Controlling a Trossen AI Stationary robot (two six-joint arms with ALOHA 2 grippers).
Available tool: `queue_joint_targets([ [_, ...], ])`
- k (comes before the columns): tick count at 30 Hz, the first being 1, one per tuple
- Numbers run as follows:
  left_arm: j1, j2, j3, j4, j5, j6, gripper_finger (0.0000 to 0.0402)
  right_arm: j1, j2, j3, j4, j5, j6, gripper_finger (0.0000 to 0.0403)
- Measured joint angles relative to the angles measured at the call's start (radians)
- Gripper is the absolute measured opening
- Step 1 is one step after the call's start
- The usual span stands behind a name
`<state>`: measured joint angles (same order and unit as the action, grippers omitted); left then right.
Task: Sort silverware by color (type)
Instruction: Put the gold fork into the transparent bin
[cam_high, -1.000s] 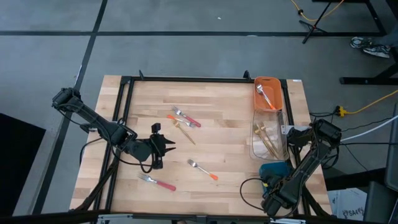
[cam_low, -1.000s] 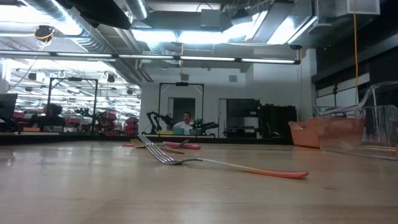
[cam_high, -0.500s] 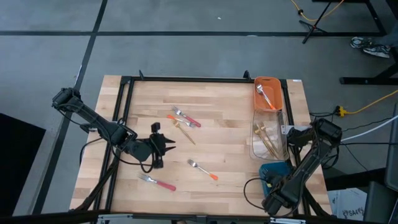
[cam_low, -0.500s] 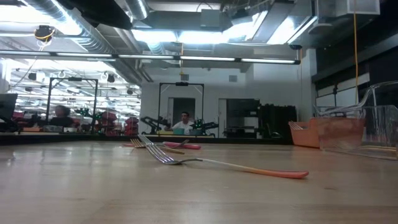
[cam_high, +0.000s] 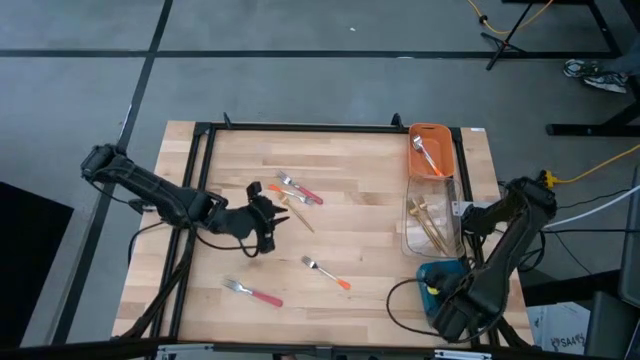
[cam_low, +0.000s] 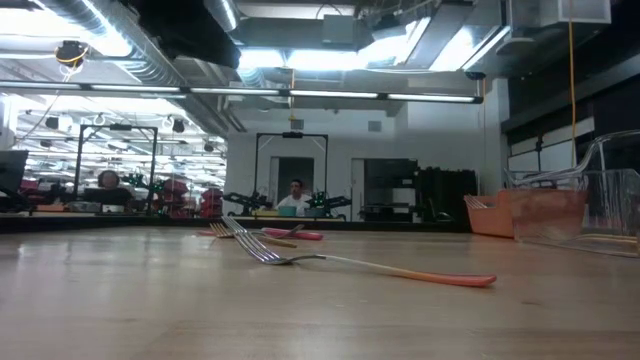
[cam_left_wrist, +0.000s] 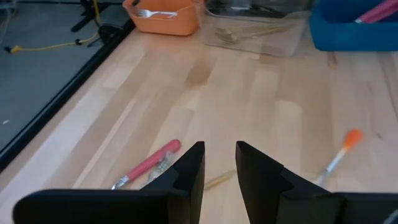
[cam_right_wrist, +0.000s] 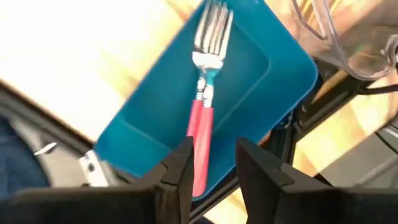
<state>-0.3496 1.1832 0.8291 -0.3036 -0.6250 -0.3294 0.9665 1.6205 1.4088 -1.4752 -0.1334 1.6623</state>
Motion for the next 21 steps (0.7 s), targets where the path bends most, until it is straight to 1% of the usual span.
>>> queue_joint_targets([
  [4, 0.055, 0.0, 0.0, 0.02, -0.001, 0.003, 0.0085, 0.0, -0.029, 0.035, -0.001, 0.051, -0.031, 0.0105],
  [6, 0.083, 0.0, 0.0, 0.03, 0.0, 0.027, 0.0085, 0.0, -0.034, 0.053, -0.002, 0.098, -0.062, 0.0105],
  [8, 0.111, 0.0, 0.0, 0.035, 0.024, 0.068, 0.0085, -0.006, -0.036, 0.069, -0.002, 0.157, -0.102, 0.0105],
  [11, 0.155, 0.0, 0.0, 0.059, 0.108, 0.128, 0.0085, -0.027, -0.036, 0.082, -0.001, 0.233, -0.169, 0.0105],
  [13, 0.183, 0.0, 0.0, 0.095, 0.181, 0.165, 0.0085, -0.054, -0.036, 0.083, 0.002, 0.259, -0.221, 0.0105],
  [17, 0.236, 0.0, 0.0, 0.16, 0.329, 0.233, 0.0085, -0.124, -0.036, 0.083, 0.002, 0.274, -0.364, 0.0105],
  [21, 0.281, 0.0, 0.0, 0.167, 0.402, 0.263, 0.0085, -0.207, -0.036, 0.083, 0.01, 0.275, -0.513, 0.0105],
])
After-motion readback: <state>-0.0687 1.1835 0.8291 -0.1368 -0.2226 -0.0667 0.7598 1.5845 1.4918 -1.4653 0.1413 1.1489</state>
